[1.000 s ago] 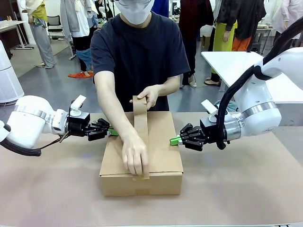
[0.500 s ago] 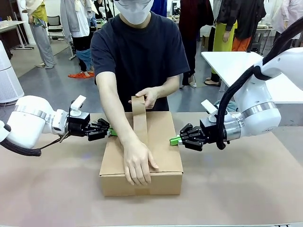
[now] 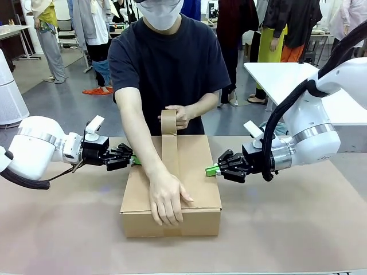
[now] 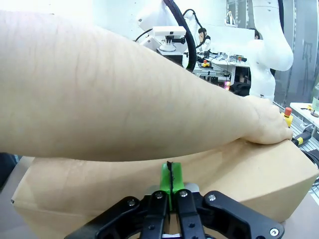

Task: Wrap the clocks to prevent damage.
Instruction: After the human seals the box with tape, release both hands from the side flaps of the Package Box.

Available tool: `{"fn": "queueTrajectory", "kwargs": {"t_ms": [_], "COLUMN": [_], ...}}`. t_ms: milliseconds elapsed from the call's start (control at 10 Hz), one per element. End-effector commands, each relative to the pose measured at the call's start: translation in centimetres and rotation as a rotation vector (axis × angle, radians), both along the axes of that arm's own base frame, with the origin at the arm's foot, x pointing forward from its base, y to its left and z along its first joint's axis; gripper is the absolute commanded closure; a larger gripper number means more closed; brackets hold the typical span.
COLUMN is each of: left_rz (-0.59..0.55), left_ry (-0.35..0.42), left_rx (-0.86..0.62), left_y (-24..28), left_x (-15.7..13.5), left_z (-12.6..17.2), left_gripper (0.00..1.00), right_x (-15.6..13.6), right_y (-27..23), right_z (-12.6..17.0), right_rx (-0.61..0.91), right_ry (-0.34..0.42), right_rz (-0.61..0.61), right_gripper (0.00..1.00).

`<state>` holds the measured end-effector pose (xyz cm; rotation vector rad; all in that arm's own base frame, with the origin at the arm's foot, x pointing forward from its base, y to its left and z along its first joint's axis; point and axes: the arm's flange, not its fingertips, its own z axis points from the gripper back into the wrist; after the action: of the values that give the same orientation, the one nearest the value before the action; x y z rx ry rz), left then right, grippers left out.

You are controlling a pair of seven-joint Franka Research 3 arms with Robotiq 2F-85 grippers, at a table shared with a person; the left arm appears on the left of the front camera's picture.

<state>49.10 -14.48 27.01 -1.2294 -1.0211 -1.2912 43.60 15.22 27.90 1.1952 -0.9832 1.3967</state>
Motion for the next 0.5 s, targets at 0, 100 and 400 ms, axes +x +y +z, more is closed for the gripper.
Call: {"fn": "queueTrajectory", "kwargs": {"t_ms": [0, 100, 400], "left_rz": [0.002, 0.002, 0.002], "left_ry": [0.001, 0.001, 0.001], "left_rx": [0.011, 0.011, 0.011], "left_y": [0.03, 0.03, 0.03], "left_x": [0.0, 0.0, 0.0], "left_z": [-0.27, -0.27, -0.27], "left_gripper": [1.0, 1.0, 1.0], "right_x": [0.01, 0.01, 0.01], "right_y": [-0.03, -0.03, -0.03], "right_z": [-0.23, -0.23, -0.23], "right_rx": [-0.009, -0.009, -0.009], "right_ry": [0.002, 0.002, 0.002], "right_rz": [-0.008, -0.008, -0.008], "right_gripper": [0.99, 0.99, 0.99]}}
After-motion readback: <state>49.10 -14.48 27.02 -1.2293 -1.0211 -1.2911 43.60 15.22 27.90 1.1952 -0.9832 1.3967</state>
